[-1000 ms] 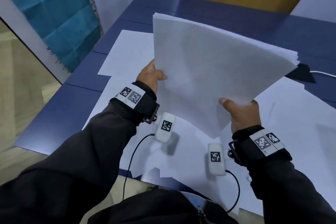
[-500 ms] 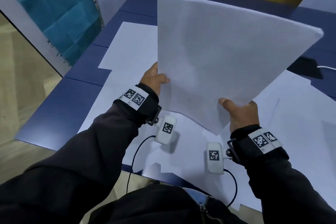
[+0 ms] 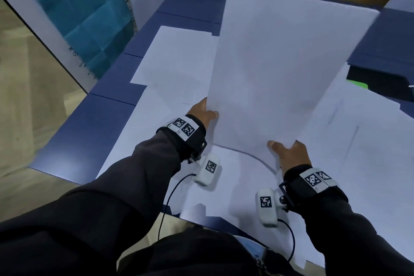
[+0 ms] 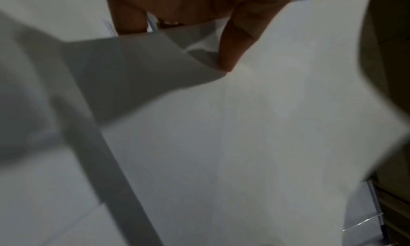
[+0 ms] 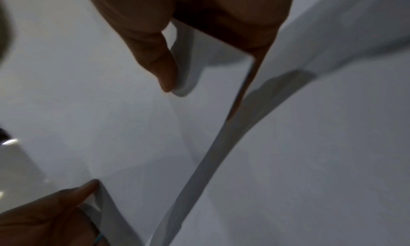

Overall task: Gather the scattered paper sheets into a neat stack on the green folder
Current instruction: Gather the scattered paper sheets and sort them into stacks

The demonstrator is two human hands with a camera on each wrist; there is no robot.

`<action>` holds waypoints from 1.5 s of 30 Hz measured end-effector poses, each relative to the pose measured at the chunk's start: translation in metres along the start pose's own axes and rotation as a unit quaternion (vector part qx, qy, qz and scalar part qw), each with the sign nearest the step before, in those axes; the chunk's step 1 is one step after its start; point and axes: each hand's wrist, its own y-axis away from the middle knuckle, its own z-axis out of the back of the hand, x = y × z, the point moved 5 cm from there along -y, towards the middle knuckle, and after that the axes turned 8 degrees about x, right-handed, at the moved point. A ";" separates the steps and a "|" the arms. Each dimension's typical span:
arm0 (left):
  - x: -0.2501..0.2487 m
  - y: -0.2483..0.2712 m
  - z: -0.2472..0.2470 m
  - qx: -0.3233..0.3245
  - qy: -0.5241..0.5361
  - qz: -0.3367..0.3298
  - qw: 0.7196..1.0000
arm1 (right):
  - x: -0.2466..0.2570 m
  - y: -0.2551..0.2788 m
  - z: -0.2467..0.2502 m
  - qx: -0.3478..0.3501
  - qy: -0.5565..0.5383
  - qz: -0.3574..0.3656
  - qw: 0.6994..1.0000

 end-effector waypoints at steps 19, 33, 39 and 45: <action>-0.037 -0.089 0.198 -0.019 -0.608 0.260 0.750 | -0.041 -0.016 0.008 -0.029 0.007 -0.146 0.989; -0.058 -0.119 0.186 0.101 -0.755 0.293 0.577 | -0.066 -0.027 0.001 0.011 -0.076 -0.133 0.988; -0.063 -0.117 0.171 0.075 -0.747 0.288 0.595 | -0.064 -0.027 0.001 0.018 -0.086 -0.128 0.988; -0.072 -0.113 0.198 -0.057 -0.643 0.212 0.734 | -0.066 -0.027 0.001 0.011 -0.086 -0.146 0.985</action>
